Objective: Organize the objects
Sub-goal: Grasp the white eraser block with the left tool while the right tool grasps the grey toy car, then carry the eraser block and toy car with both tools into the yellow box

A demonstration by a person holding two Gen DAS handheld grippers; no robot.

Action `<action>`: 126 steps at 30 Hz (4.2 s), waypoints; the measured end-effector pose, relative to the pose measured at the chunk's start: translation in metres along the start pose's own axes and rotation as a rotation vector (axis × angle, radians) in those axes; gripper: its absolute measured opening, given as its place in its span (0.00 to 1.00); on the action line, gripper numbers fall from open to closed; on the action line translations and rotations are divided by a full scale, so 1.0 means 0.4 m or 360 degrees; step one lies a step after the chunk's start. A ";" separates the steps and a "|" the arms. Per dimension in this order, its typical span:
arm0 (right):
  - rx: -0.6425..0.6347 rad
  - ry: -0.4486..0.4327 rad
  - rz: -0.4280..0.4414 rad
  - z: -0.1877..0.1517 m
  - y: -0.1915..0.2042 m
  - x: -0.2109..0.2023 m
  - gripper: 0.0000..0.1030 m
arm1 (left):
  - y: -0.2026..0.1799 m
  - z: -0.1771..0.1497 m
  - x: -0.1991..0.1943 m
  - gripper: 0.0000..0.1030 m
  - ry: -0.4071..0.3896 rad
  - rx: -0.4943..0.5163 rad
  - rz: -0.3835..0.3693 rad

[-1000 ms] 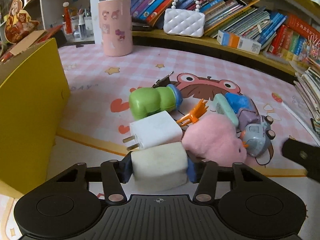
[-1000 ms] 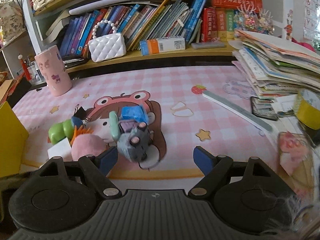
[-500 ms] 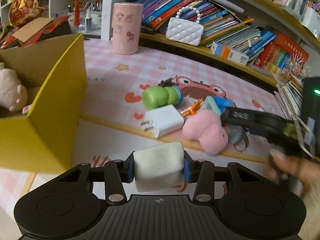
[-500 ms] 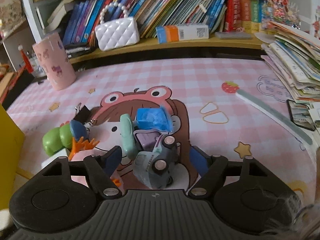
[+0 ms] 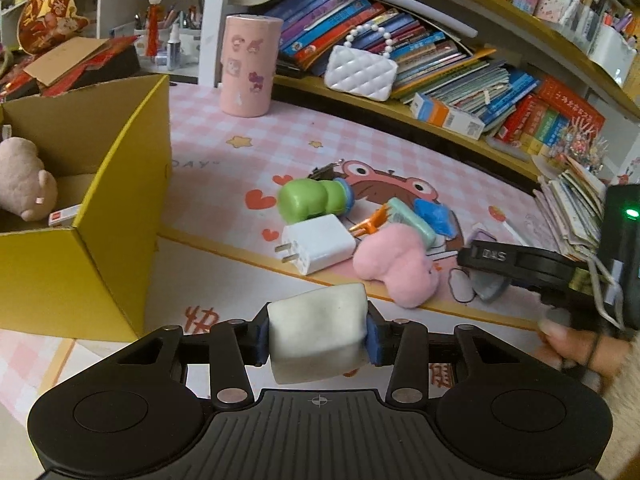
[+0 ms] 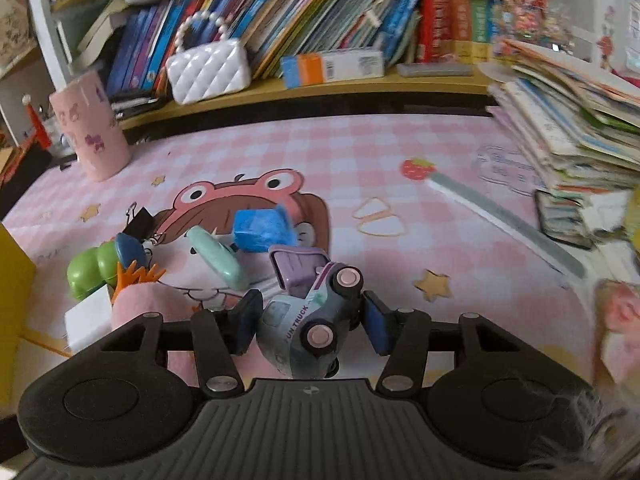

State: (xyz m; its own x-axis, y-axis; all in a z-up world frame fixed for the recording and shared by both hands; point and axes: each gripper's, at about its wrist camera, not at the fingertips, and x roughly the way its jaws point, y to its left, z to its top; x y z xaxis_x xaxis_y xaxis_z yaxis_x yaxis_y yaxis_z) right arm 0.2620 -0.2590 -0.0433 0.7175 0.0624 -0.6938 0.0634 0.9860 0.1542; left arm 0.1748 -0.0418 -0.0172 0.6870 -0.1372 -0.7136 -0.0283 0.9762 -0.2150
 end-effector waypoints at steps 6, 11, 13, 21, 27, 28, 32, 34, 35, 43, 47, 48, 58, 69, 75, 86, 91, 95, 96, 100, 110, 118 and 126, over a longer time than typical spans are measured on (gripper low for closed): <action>0.0062 0.0011 -0.0005 -0.061 -0.034 -0.108 0.50 | -0.012 -0.016 -0.010 0.40 -0.0008 0.0000 -0.0085; 0.0061 0.0038 0.0027 -0.128 -0.023 -0.198 0.50 | -0.009 -0.039 -0.039 0.39 -0.0022 -0.0012 -0.0156; 0.0037 0.0031 0.0044 -0.154 -0.011 -0.231 0.50 | -0.003 -0.049 -0.054 0.39 -0.0028 -0.0006 -0.0177; -0.0062 0.0053 0.0070 -0.233 0.070 -0.319 0.50 | 0.054 -0.089 -0.108 0.38 -0.0039 -0.0060 -0.0243; -0.0114 0.0029 0.0078 -0.282 0.145 -0.375 0.50 | 0.115 -0.122 -0.163 0.37 -0.0058 -0.0075 -0.0279; -0.0118 0.0029 0.0081 -0.291 0.160 -0.384 0.50 | 0.130 -0.126 -0.175 0.37 -0.0062 -0.0084 -0.0279; -0.0150 0.0022 0.0102 -0.322 0.219 -0.416 0.50 | 0.188 -0.140 -0.225 0.35 -0.0102 -0.0101 -0.0268; -0.0175 0.0025 0.0122 -0.340 0.257 -0.432 0.50 | 0.221 -0.151 -0.252 0.35 -0.0122 -0.0110 -0.0254; -0.0190 0.0034 0.0130 -0.350 0.276 -0.438 0.50 | 0.239 -0.157 -0.267 0.34 -0.0129 -0.0116 -0.0241; -0.0405 0.0125 0.0306 -0.452 0.473 -0.482 0.50 | 0.410 -0.221 -0.400 0.33 -0.0192 -0.0231 -0.0058; -0.0510 0.0148 0.0399 -0.490 0.562 -0.503 0.50 | 0.489 -0.252 -0.462 0.33 -0.0259 -0.0308 0.0015; -0.0529 0.0153 0.0408 -0.498 0.579 -0.508 0.50 | 0.506 -0.261 -0.469 0.33 -0.0257 -0.0320 0.0030; -0.0617 0.0121 0.0422 -0.538 0.683 -0.564 0.50 | 0.593 -0.279 -0.538 0.33 -0.0328 -0.0393 0.0050; -0.0611 0.0070 0.0367 -0.541 0.713 -0.597 0.50 | 0.613 -0.274 -0.567 0.33 -0.0372 -0.0339 -0.0014; -0.0581 0.0053 0.0336 -0.518 0.715 -0.603 0.50 | 0.599 -0.258 -0.567 0.33 -0.0382 -0.0304 -0.0060; -0.0475 0.0010 0.0373 -0.423 0.713 -0.563 0.50 | 0.574 -0.176 -0.539 0.32 -0.0425 -0.0241 -0.0049; -0.0488 -0.0023 0.0443 -0.369 0.734 -0.543 0.50 | 0.568 -0.111 -0.532 0.32 -0.0505 -0.0247 -0.0035; -0.0498 -0.0050 0.0494 -0.315 0.749 -0.518 0.50 | 0.562 -0.061 -0.517 0.32 -0.0547 -0.0239 -0.0005; -0.0509 -0.0065 0.0505 -0.298 0.754 -0.513 0.50 | 0.563 -0.047 -0.511 0.32 -0.0558 -0.0248 0.0004; -0.0551 -0.0115 0.0555 -0.237 0.774 -0.483 0.50 | 0.567 0.002 -0.481 0.32 -0.0579 -0.0266 0.0046; -0.0801 -0.0247 0.0537 -0.117 0.829 -0.355 0.50 | 0.573 0.092 -0.362 0.32 -0.0525 -0.0251 0.0184; -0.1078 -0.0032 0.0551 -0.112 0.888 -0.187 0.50 | 0.580 0.118 -0.235 0.33 -0.0356 -0.0256 0.0251; -0.1143 0.0241 0.0738 -0.085 0.928 -0.116 0.50 | 0.593 0.158 -0.139 0.33 -0.0235 -0.0249 0.0332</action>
State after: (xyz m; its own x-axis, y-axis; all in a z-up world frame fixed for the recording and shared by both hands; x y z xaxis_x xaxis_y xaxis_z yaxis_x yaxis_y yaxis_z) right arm 0.2286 0.1093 0.0223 0.4589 0.4518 -0.7650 -0.7027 0.7114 -0.0014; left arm 0.1757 0.2079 0.0136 0.7524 0.1008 -0.6510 -0.2835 0.9415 -0.1820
